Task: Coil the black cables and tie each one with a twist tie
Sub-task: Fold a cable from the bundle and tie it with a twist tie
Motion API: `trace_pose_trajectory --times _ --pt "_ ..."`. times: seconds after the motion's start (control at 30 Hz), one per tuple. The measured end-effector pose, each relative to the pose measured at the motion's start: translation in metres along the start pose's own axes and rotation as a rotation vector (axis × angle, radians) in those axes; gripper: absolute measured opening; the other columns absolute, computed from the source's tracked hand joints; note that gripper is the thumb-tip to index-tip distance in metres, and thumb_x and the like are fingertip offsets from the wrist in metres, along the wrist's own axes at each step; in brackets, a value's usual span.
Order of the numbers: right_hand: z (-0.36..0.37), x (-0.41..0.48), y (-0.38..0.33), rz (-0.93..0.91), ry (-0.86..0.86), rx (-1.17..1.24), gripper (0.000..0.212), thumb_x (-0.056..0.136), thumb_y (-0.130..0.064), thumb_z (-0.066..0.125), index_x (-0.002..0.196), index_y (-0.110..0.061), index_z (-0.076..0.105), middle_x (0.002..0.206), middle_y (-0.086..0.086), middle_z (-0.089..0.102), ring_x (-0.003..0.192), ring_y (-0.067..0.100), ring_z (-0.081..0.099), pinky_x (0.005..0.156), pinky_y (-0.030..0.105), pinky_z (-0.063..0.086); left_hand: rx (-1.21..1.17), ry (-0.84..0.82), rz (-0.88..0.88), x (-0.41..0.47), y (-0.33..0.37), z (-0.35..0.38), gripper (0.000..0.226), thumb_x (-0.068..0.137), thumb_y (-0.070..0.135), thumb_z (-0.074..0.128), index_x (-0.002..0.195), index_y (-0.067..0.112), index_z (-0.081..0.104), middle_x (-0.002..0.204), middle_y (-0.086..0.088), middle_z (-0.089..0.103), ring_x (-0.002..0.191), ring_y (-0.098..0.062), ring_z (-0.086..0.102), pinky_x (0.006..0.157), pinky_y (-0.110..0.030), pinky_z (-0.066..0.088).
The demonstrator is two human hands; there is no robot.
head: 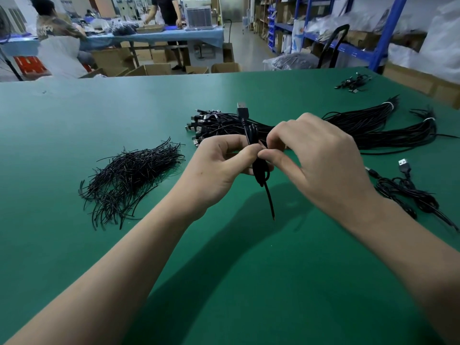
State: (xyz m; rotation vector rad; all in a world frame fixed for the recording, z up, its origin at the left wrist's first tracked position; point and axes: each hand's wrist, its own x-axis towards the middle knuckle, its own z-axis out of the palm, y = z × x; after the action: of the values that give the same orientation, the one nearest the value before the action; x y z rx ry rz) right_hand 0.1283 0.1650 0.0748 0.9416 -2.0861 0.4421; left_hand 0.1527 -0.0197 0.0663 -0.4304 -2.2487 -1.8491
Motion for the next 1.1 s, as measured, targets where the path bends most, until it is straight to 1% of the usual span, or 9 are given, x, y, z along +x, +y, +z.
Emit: trace_pose_trajectory --times 0.13,0.23,0.4,0.6,0.73,0.87,0.93,1.0,1.1 --pt "-0.001 0.001 0.003 -0.017 0.019 -0.025 0.039 0.105 -0.039 0.049 0.084 -0.008 0.062 0.071 0.004 0.056 0.071 0.029 0.051 0.062 0.044 0.044 -0.044 -0.068 -0.008 -0.002 0.008 0.003 0.031 0.104 0.01 0.054 0.095 -0.018 0.062 0.082 -0.008 0.071 0.076 -0.007 0.071 0.079 -0.021 0.055" --pt "0.001 -0.001 0.002 0.027 0.068 -0.013 0.04 0.106 -0.032 0.048 0.076 -0.007 0.058 0.064 0.002 0.047 0.063 0.027 0.045 0.054 0.043 0.042 -0.008 -0.096 0.002 -0.003 0.012 0.005 0.035 0.104 0.016 0.055 0.093 -0.017 0.062 0.08 -0.009 0.065 0.075 -0.006 0.069 0.085 -0.028 0.057" --pt "0.007 -0.004 -0.011 0.323 0.054 0.355 0.044 0.108 -0.027 0.044 0.069 -0.006 0.045 0.056 0.002 0.04 0.052 0.02 0.038 0.052 0.043 0.033 0.113 0.042 0.086 -0.005 0.015 0.011 0.015 0.1 0.011 0.062 0.098 0.003 0.074 0.081 0.009 0.073 0.078 -0.004 0.071 0.08 -0.024 0.058" --pt "0.009 0.006 -0.026 0.968 -0.032 1.129 0.044 0.107 -0.029 0.045 0.064 -0.021 0.041 0.05 -0.012 0.027 0.045 0.007 0.02 0.041 0.018 0.019 0.731 0.387 0.569 -0.011 0.008 0.015 0.014 0.096 0.021 0.071 0.1 0.011 0.079 0.096 0.001 0.074 0.081 -0.017 0.071 0.069 -0.037 0.057" --pt "0.006 0.004 -0.027 1.017 -0.101 1.215 0.037 0.107 -0.026 0.045 0.071 -0.021 0.044 0.053 -0.01 0.026 0.048 0.007 0.018 0.04 0.018 0.017 1.005 0.436 0.876 -0.009 0.003 0.011 0.02 0.101 0.023 0.064 0.1 0.013 0.081 0.096 -0.002 0.075 0.08 -0.026 0.068 0.068 -0.037 0.053" --pt "0.003 0.006 -0.02 0.767 0.0 0.794 0.045 0.108 -0.027 0.045 0.07 -0.003 0.042 0.059 0.006 0.031 0.055 0.018 0.026 0.052 0.036 0.025 0.527 0.297 0.438 -0.009 0.006 0.011 0.025 0.104 0.022 0.055 0.106 0.014 0.079 0.098 0.0 0.073 0.09 -0.012 0.066 0.077 -0.03 0.051" --pt "0.0 0.005 -0.018 0.56 0.049 0.547 0.049 0.108 -0.026 0.045 0.067 -0.001 0.035 0.058 0.013 0.031 0.056 0.023 0.027 0.055 0.041 0.025 0.249 0.221 0.108 -0.007 0.01 0.01 0.042 0.107 0.035 0.047 0.084 0.02 0.08 0.085 -0.001 0.076 0.076 -0.005 0.067 0.07 -0.022 0.048" --pt "-0.001 0.003 -0.017 0.406 0.079 0.402 0.046 0.108 -0.024 0.045 0.066 -0.007 0.035 0.054 0.004 0.032 0.051 0.017 0.03 0.052 0.039 0.026 0.05 0.053 -0.179 -0.005 0.014 0.007 0.056 0.104 0.05 0.043 0.069 0.023 0.077 0.082 -0.006 0.077 0.069 -0.008 0.067 0.07 -0.027 0.045" --pt "0.001 -0.001 -0.018 0.308 0.055 0.308 0.042 0.107 -0.023 0.046 0.068 -0.011 0.039 0.052 -0.003 0.033 0.047 0.021 0.034 0.047 0.041 0.029 -0.041 -0.092 -0.257 -0.005 0.014 0.002 0.044 0.098 0.049 0.056 0.081 0.014 0.076 0.083 -0.001 0.071 0.078 -0.013 0.063 0.074 -0.036 0.042"
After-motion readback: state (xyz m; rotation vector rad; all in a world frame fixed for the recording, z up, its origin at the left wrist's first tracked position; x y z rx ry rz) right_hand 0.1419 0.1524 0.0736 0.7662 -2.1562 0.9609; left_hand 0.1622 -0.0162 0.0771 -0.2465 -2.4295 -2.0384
